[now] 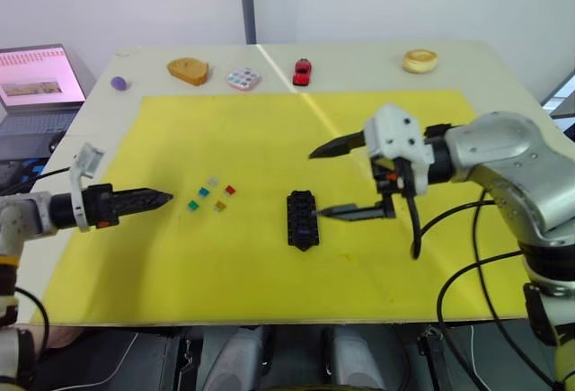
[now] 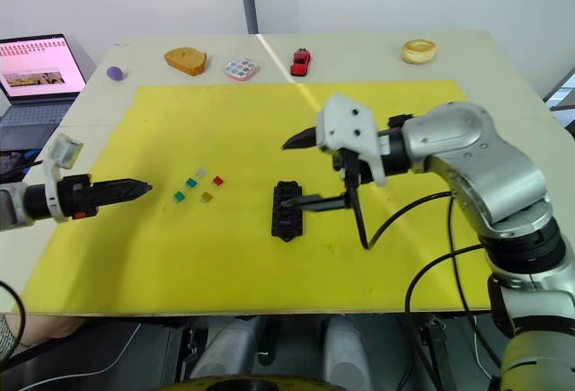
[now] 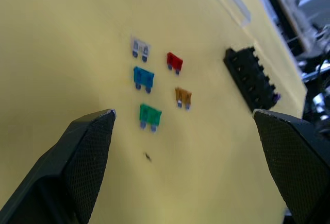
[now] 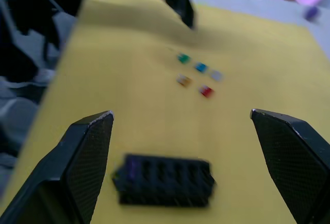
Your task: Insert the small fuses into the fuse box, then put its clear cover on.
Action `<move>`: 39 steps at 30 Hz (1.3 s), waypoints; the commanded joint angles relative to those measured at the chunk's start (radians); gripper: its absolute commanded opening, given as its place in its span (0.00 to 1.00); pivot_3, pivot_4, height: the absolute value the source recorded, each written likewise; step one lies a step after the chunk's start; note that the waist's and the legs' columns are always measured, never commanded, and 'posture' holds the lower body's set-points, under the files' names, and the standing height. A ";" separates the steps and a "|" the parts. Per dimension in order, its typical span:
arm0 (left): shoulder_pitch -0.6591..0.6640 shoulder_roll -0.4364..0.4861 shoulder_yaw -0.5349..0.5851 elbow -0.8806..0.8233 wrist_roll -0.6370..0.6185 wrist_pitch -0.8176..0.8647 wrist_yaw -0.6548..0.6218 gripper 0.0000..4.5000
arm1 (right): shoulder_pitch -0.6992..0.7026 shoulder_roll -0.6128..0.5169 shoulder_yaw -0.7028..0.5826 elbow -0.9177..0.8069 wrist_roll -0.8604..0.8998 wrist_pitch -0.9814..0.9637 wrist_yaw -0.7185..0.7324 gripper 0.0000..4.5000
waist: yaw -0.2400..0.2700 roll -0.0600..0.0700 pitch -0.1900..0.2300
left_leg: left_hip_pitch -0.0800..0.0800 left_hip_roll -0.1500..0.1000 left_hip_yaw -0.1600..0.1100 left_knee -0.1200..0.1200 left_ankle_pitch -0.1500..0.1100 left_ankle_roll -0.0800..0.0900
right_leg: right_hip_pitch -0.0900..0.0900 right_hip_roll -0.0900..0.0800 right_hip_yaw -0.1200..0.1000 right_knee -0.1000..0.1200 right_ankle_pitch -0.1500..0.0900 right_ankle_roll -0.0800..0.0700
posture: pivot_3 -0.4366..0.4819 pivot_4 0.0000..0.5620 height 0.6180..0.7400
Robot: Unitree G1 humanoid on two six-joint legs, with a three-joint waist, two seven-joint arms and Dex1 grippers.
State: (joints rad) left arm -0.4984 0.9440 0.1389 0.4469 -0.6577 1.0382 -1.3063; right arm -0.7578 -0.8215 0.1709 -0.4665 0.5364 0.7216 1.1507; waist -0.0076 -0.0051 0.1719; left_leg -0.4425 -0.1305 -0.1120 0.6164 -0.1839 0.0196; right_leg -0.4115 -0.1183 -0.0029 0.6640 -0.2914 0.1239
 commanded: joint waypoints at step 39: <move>-0.076 -0.093 -0.149 0.245 0.193 -0.033 -0.114 0.21 | 0.006 0.006 0.014 -0.042 -0.038 -0.009 -0.060 1.00 | -0.008 0.000 -0.001 | 0.000 0.000 0.000 -0.001 0.000 0.000 | 0.002 0.000 0.000 0.001 0.000 0.000 | 0.48 0.27 1.00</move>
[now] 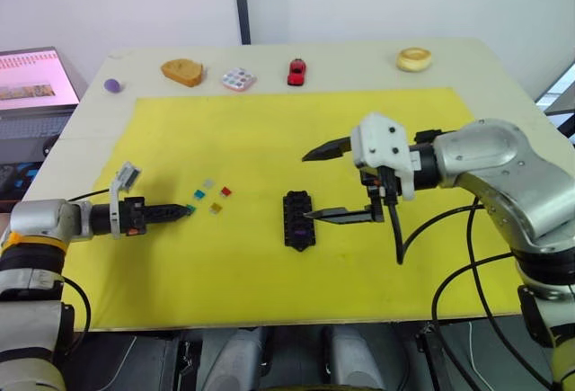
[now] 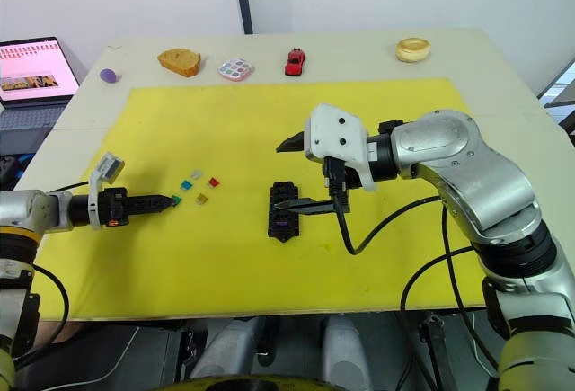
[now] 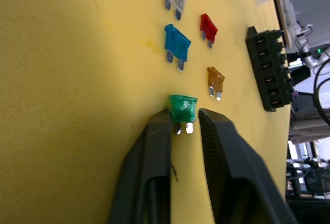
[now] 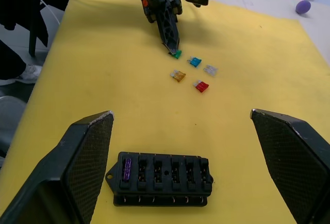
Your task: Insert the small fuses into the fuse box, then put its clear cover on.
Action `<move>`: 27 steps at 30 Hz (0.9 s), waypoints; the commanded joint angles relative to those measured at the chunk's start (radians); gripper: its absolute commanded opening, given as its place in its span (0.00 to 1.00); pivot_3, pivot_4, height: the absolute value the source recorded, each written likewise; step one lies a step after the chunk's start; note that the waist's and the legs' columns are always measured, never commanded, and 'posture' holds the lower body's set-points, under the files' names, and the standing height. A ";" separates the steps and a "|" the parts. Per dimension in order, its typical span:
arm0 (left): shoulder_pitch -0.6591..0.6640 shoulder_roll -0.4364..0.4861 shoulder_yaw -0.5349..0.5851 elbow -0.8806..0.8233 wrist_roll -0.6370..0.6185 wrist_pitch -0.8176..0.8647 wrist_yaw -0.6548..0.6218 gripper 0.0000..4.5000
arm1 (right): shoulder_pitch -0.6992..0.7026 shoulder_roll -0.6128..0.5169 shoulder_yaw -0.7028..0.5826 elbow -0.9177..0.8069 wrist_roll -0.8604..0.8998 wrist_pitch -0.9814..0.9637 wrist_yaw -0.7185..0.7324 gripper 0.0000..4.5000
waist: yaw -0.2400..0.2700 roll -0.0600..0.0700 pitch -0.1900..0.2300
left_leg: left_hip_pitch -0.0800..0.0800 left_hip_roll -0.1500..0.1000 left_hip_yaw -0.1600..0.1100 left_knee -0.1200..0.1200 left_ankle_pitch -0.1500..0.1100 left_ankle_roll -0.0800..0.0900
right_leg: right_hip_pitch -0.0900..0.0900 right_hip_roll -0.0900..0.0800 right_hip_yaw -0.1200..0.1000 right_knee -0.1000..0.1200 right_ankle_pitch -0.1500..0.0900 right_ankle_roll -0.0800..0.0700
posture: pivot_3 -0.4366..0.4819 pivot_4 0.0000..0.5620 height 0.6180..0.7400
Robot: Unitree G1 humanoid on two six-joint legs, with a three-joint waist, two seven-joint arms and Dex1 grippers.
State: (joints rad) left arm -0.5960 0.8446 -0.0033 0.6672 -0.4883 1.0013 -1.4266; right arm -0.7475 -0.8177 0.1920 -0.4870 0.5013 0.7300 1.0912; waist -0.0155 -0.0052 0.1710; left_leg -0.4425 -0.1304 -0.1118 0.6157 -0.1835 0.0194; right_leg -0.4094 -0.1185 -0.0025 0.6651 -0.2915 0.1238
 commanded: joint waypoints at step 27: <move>0.092 0.029 0.129 -0.213 -0.084 0.073 0.068 0.01 | -0.008 0.005 0.001 -0.008 -0.003 0.000 -0.002 1.00 | -0.003 0.000 0.000 | 0.000 0.000 0.000 0.000 0.000 0.000 | 0.000 0.000 0.000 0.000 0.000 0.000 | 0.48 0.27 1.00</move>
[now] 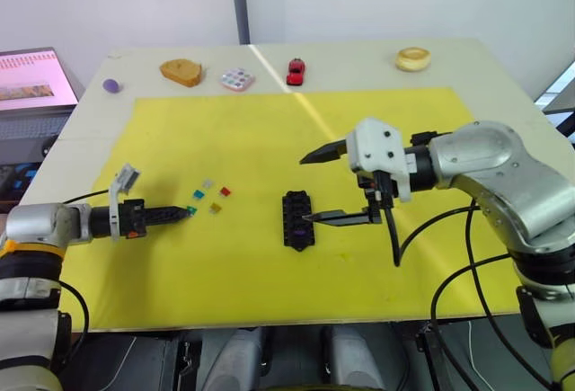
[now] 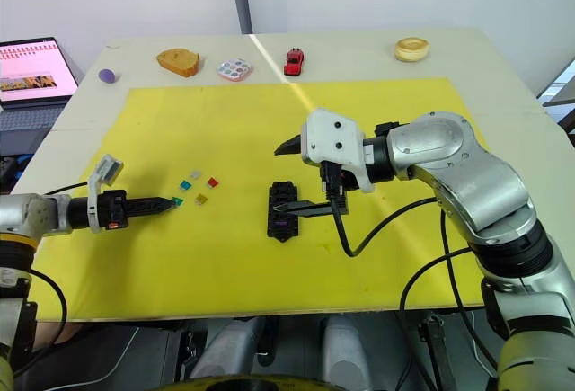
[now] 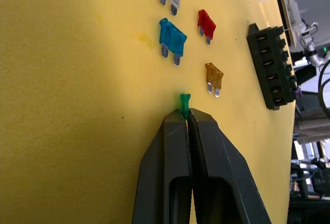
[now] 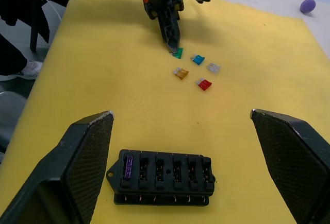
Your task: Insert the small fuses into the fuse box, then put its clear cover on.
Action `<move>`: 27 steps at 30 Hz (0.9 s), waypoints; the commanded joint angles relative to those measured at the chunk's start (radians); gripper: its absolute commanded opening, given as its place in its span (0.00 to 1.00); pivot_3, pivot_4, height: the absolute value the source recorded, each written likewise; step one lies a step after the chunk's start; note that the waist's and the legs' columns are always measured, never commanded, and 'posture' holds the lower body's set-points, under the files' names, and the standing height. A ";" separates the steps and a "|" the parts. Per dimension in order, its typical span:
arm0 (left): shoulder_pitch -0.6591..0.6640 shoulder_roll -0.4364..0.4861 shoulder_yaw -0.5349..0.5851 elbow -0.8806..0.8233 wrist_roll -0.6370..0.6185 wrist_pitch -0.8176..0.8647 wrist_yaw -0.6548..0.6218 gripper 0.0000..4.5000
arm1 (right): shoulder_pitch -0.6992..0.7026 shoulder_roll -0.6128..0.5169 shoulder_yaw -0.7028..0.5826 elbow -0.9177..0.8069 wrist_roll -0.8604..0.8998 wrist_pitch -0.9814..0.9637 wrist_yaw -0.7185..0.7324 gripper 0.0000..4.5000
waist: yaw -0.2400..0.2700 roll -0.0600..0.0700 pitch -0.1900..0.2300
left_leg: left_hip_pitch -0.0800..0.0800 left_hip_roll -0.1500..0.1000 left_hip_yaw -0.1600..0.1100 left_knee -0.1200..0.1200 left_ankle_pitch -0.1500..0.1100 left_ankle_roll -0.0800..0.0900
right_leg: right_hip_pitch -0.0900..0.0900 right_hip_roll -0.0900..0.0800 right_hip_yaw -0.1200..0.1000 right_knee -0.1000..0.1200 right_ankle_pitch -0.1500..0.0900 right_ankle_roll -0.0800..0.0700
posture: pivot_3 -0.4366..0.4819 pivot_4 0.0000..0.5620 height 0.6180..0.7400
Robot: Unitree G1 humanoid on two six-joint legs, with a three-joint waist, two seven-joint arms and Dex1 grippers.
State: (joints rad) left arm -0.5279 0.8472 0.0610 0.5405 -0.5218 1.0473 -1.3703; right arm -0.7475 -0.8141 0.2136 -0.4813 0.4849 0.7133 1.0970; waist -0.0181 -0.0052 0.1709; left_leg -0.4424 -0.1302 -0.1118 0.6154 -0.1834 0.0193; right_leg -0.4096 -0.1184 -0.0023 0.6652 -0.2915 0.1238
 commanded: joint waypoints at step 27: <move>-0.087 -0.108 0.147 -0.807 -0.500 0.156 0.267 0.00 | -0.302 0.363 -0.318 0.195 0.533 0.901 -0.374 0.73 | 0.001 -0.001 0.000 | 0.000 0.000 -0.001 0.000 0.001 -0.001 | 0.000 0.000 0.000 0.000 0.000 0.000 | 0.48 0.27 1.00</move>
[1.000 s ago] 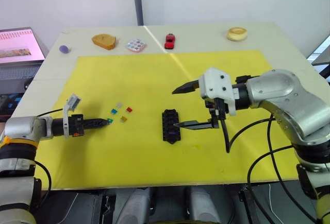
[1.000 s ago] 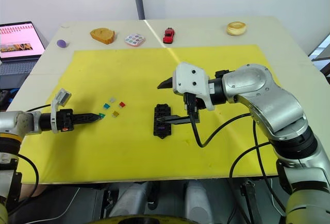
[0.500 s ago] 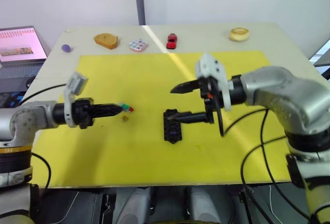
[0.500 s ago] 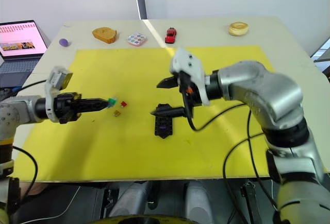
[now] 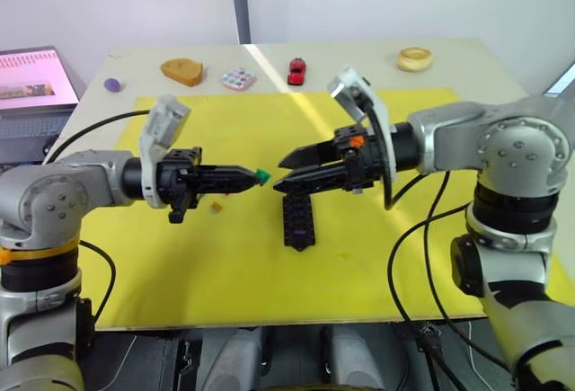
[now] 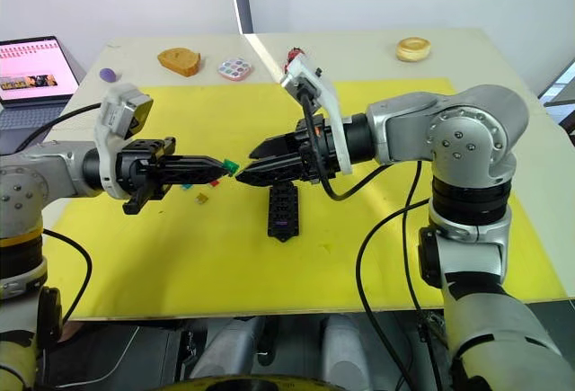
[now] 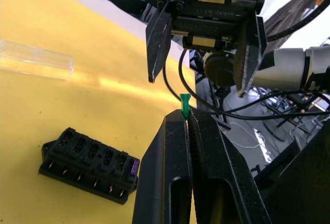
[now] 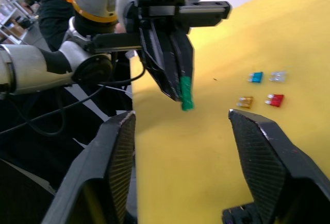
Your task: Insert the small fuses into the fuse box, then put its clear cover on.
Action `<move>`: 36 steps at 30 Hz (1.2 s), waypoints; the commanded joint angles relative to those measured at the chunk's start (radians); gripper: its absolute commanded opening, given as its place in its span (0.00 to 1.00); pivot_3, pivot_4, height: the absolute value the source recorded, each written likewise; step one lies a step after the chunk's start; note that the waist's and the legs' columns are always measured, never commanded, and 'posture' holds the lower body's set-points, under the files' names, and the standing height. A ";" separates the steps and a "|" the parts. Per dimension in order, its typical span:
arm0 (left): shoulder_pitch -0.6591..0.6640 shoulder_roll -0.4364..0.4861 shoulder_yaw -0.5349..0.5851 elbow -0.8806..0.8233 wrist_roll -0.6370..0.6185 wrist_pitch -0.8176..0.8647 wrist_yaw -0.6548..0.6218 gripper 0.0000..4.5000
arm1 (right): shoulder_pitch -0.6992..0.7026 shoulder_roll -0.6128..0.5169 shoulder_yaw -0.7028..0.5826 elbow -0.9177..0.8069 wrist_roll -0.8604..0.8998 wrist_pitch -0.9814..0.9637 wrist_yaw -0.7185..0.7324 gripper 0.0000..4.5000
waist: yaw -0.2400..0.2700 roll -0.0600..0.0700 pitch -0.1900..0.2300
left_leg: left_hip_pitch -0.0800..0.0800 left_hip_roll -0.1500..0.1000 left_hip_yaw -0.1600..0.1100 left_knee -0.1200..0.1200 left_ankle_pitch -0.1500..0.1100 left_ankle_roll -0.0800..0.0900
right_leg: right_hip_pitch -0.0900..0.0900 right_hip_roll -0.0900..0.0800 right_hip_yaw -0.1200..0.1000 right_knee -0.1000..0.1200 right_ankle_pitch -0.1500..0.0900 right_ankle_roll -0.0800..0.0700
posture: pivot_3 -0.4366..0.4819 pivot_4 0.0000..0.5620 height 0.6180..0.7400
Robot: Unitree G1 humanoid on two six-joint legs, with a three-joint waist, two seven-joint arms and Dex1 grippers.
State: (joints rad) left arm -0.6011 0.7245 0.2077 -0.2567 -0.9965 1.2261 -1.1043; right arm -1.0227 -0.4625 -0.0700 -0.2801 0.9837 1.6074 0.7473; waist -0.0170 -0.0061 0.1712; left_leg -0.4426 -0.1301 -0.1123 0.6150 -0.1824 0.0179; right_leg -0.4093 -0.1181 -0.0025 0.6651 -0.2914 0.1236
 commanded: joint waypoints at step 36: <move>0.030 0.035 0.006 -0.032 -0.119 -0.052 0.063 0.00 | -0.039 0.027 -0.006 0.027 0.164 0.007 -0.128 0.01 | 0.000 0.000 0.000 | 0.000 0.000 0.000 0.000 0.000 0.000 | 0.000 0.000 0.000 0.000 0.000 0.000 | 0.48 0.27 1.00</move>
State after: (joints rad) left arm -0.5674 0.7459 0.2048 -0.2697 -1.1036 1.1890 -1.0502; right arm -1.0287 -0.4439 -0.0635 -0.2372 1.1147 1.6079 0.6168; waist -0.0171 -0.0061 0.1712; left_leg -0.4426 -0.1302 -0.1123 0.6148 -0.1825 0.0183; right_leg -0.4094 -0.1182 -0.0024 0.6650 -0.2914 0.1235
